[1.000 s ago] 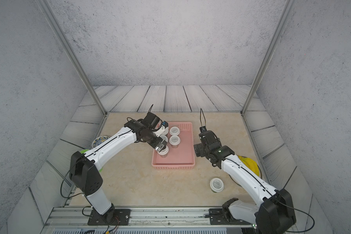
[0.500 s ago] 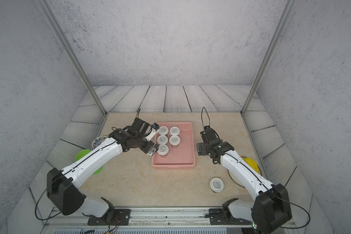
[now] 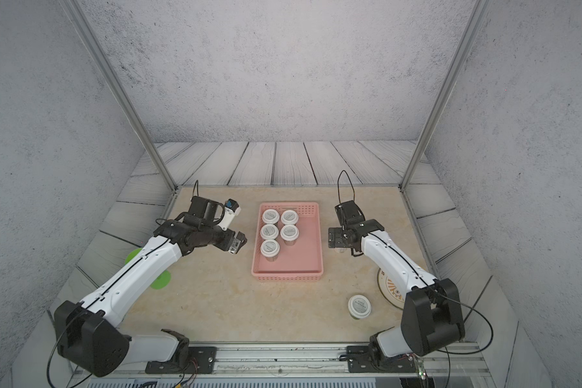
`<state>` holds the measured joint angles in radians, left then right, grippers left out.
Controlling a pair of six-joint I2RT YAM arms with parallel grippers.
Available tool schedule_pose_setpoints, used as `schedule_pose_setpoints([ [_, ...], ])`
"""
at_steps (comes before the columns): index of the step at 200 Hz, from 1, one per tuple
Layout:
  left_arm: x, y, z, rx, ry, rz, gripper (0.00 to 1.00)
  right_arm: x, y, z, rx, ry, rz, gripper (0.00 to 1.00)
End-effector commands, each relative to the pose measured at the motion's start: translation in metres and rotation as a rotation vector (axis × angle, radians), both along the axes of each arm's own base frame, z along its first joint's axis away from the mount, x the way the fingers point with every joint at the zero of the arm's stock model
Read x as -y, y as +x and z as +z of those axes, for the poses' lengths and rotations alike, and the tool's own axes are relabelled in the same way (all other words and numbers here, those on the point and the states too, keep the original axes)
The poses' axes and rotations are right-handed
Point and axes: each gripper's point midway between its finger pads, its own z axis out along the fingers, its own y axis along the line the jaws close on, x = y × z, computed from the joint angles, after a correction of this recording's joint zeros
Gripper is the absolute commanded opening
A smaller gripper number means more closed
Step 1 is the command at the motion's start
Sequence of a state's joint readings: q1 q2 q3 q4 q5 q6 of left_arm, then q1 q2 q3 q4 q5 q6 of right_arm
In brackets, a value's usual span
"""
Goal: Put the yogurt in the basket
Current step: Pick up the yogurt from the center of the board.
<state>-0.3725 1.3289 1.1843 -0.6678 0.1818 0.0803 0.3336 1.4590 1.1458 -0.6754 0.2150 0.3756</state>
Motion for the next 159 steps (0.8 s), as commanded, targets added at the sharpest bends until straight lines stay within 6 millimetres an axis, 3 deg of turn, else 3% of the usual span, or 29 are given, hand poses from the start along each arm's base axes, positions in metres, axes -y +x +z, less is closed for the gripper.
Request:
schedule_pose_setpoints([
  [1,-0.004,0.003,0.010,0.018,-0.075,0.013,0.99,0.001,0.005,-0.004,-0.041,0.048,-0.049,0.99],
  [95,-0.043,0.011,0.021,0.052,-0.169,0.135,0.98,-0.005,0.033,-0.041,-0.171,0.195,-0.101,0.95],
  [159,-0.045,0.011,0.019,0.043,-0.194,0.137,0.98,-0.003,0.043,-0.058,-0.198,0.219,-0.109,0.95],
])
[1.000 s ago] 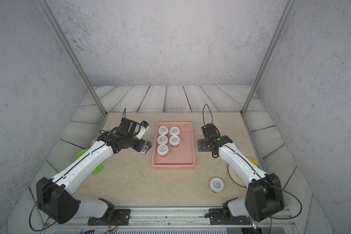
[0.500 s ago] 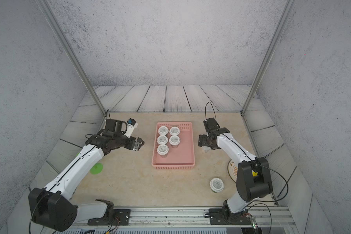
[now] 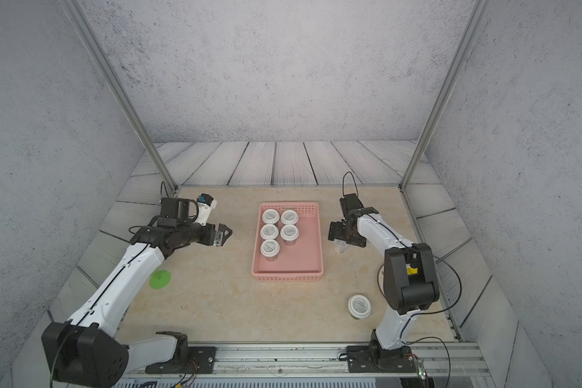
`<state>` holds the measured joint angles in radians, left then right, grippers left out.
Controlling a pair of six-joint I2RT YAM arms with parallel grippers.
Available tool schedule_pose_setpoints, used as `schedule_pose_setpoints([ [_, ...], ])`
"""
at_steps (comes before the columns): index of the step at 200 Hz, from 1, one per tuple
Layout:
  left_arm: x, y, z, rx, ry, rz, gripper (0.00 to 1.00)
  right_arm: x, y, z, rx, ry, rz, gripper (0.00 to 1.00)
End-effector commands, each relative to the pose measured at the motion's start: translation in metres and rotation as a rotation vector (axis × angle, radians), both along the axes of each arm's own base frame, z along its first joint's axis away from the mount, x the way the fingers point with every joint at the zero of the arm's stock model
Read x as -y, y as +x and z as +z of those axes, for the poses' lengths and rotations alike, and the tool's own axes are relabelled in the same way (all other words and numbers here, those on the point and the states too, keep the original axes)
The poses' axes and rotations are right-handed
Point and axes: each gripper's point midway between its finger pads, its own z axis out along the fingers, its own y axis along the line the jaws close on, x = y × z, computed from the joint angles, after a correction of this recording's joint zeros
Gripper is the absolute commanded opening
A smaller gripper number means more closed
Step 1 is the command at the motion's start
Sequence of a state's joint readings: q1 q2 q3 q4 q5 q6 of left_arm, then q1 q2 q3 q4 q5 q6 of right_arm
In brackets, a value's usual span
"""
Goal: Put the yogurt in the basket
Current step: Pick up the yogurt from the center of the board.
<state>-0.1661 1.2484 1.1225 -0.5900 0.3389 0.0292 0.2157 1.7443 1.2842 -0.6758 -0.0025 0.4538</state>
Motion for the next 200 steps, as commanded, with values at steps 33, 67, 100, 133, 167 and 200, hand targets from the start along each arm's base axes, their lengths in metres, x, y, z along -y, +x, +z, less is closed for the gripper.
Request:
schedule_pose_setpoints([
  [33,-0.003,0.000,0.001,-0.001,-0.025,0.006,0.98,0.000,0.008,-0.003,-0.014,0.047,-0.015,0.93],
  [67,-0.004,0.000,-0.002,-0.003,-0.026,0.007,0.98,0.000,0.010,-0.008,-0.024,0.054,-0.014,0.92],
  [100,-0.004,0.000,-0.001,0.003,-0.030,0.007,0.99,-0.004,0.013,-0.011,-0.024,0.076,-0.002,0.90],
  [133,-0.007,0.001,0.000,0.001,-0.026,0.019,0.99,-0.005,0.013,-0.012,-0.024,0.081,-0.002,0.88],
  [167,-0.009,0.002,-0.001,0.003,-0.021,0.024,0.99,-0.003,0.013,-0.012,-0.028,0.075,-0.004,0.84],
  [200,-0.009,0.001,-0.002,0.005,-0.028,0.020,0.99,-0.003,0.012,-0.014,-0.030,0.075,0.002,0.80],
])
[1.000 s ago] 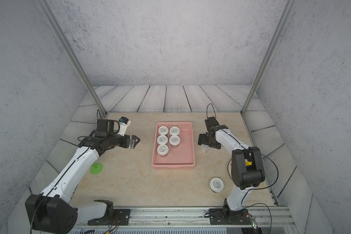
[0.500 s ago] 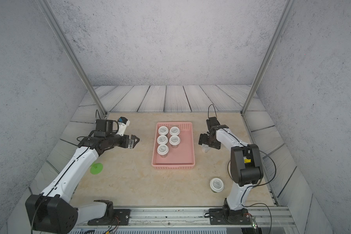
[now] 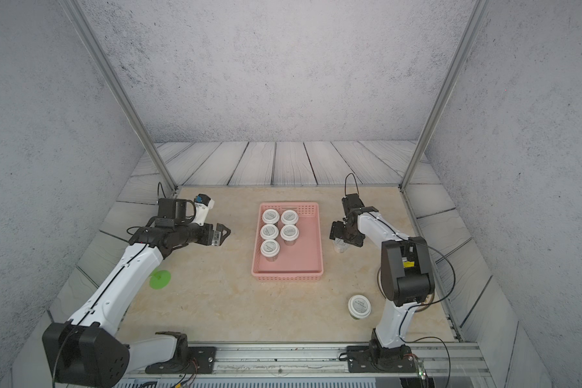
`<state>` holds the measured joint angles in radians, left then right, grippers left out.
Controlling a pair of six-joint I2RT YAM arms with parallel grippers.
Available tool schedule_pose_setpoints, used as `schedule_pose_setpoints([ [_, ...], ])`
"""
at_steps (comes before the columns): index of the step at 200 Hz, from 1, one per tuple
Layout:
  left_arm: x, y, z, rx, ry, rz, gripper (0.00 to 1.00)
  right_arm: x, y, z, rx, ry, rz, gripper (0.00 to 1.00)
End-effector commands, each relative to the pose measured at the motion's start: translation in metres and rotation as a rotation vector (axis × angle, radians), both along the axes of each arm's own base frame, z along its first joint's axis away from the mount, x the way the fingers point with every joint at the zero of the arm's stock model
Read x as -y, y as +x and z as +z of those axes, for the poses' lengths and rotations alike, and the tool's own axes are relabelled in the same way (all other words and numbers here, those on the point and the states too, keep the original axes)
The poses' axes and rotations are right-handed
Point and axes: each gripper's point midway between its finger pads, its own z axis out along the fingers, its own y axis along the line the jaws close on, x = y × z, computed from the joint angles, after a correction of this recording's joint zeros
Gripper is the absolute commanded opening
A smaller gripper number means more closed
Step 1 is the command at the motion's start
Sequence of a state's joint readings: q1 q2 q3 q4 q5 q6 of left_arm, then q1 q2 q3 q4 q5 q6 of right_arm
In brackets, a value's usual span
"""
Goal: Put the yogurt in the basket
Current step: Pick up the yogurt from the center of the board.
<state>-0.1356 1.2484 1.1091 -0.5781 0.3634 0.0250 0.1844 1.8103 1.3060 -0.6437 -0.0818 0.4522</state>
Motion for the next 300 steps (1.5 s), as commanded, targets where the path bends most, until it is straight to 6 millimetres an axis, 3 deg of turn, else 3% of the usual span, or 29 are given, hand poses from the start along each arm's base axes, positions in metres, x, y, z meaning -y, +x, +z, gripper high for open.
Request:
schedule_pose_setpoints([
  [1,-0.002,-0.001,0.000,0.009,-0.008,0.003,0.99,0.001,0.001,0.000,-0.004,0.003,0.004,0.80],
  [198,-0.006,0.000,0.000,0.008,-0.011,0.016,0.99,0.002,-0.002,-0.014,-0.036,0.008,-0.004,0.82],
  [300,-0.006,0.000,0.002,0.006,-0.017,0.017,0.98,0.002,-0.002,-0.004,-0.013,0.017,-0.003,0.76],
])
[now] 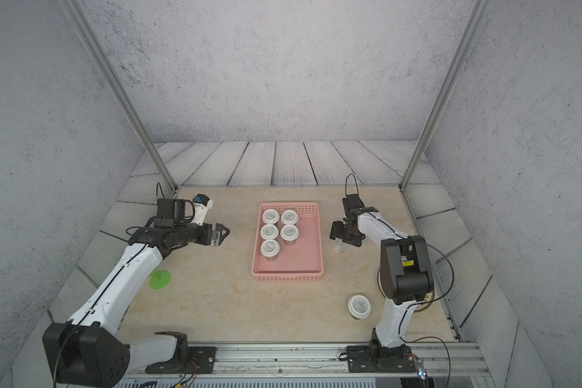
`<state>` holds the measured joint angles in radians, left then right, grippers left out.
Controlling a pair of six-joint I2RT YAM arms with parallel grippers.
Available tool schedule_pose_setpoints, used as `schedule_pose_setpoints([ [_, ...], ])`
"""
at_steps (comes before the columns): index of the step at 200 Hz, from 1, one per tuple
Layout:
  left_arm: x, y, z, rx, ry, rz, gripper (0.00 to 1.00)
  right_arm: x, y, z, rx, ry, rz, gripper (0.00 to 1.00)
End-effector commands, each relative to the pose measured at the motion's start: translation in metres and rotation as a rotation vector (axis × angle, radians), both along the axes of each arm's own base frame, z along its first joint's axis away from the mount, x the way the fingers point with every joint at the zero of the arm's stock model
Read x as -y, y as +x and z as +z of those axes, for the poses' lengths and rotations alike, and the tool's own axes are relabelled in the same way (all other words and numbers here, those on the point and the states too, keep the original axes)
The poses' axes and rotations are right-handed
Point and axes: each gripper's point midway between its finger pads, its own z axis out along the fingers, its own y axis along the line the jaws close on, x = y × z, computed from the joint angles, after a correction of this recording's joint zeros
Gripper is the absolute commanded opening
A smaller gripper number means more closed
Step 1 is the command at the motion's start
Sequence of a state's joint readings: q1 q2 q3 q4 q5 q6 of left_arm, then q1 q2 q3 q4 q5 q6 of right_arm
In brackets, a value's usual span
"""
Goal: Put the yogurt in the basket
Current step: Pick up the yogurt from the center of the board.
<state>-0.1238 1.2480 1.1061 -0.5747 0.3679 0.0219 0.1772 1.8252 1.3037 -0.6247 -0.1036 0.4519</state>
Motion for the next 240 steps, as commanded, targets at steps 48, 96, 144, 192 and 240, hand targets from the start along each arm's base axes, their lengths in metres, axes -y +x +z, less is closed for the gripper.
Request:
schedule_pose_setpoints([
  [48,-0.004,-0.001,0.003,0.011,-0.013,0.010,0.98,0.005,-0.008,0.006,-0.010,-0.005,-0.004,0.75],
  [96,-0.004,-0.002,0.005,0.019,-0.016,0.012,0.98,0.005,-0.016,0.023,0.012,0.007,-0.007,0.74],
  [144,-0.005,-0.003,0.007,0.021,-0.020,0.014,0.98,0.001,-0.031,0.039,0.008,0.050,-0.007,0.73],
  [192,-0.008,-0.001,0.006,0.021,-0.017,0.025,0.98,-0.009,-0.061,0.074,0.037,0.134,0.011,0.72],
  [240,-0.013,0.002,0.004,0.016,-0.013,0.042,0.99,-0.020,-0.084,0.105,0.059,0.174,0.047,0.72],
])
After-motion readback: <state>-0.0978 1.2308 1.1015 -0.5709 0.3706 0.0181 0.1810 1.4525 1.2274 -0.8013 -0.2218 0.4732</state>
